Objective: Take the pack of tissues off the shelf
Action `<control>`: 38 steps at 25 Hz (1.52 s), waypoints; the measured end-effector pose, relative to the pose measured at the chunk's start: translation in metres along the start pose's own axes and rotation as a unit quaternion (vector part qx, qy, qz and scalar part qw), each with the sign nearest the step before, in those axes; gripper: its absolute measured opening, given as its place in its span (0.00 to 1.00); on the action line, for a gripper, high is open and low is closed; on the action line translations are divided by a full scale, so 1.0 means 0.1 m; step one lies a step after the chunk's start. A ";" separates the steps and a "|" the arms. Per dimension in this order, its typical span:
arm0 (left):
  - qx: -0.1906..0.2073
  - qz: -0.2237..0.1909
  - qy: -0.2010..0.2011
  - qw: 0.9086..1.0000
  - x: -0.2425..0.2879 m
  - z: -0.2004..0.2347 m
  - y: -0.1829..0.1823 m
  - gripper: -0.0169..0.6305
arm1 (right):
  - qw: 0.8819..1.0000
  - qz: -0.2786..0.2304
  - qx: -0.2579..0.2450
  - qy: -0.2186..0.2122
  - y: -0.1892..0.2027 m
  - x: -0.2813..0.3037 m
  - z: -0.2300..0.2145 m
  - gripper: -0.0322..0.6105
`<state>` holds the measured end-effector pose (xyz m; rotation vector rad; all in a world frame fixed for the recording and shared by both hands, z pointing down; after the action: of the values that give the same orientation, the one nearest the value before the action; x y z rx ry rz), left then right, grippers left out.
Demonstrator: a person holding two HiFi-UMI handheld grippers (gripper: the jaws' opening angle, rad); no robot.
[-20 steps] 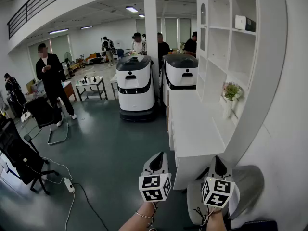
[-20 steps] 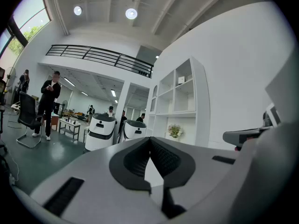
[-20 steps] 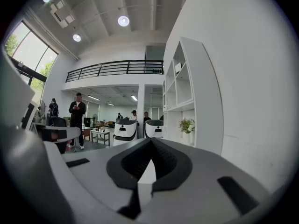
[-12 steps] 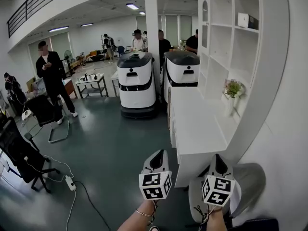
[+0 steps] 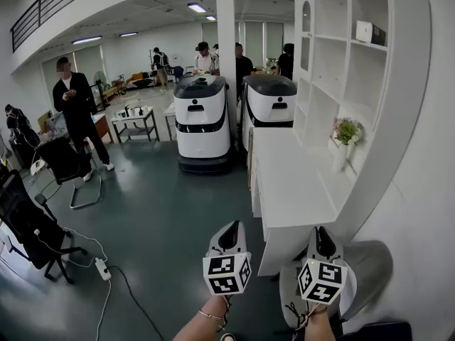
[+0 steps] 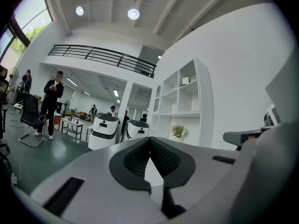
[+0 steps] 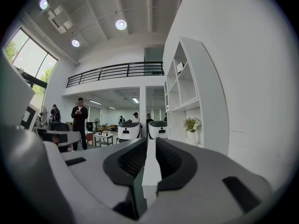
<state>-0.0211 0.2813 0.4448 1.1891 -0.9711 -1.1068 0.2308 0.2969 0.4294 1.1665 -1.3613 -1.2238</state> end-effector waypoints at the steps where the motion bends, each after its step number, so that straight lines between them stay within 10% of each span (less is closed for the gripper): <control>1: -0.001 0.001 0.000 1.000 0.00 0.02 0.01 0.05 | 1.000 0.000 0.000 0.001 0.00 0.00 0.01 0.17; 18: 0.000 0.011 0.004 1.000 0.15 0.28 0.04 0.05 | 1.000 -0.004 -0.001 0.029 0.04 0.16 0.08 0.69; 38: 0.011 0.031 0.038 0.999 0.47 0.64 0.13 0.05 | 0.996 0.009 0.013 0.083 0.25 0.39 0.19 0.72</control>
<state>-0.0723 0.2223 0.4661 1.2027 -0.9570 -0.9981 0.2061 0.2611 0.4543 1.2431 -1.2646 -1.0731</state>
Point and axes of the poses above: the fingertips, and each gripper's own axes: x forward along the fingers, z to its left, y out of its underside, the point moved 10 cm from there along -x, backward along the fingers, and after that the axes turned 3 degrees about x, right-handed, at the moved point
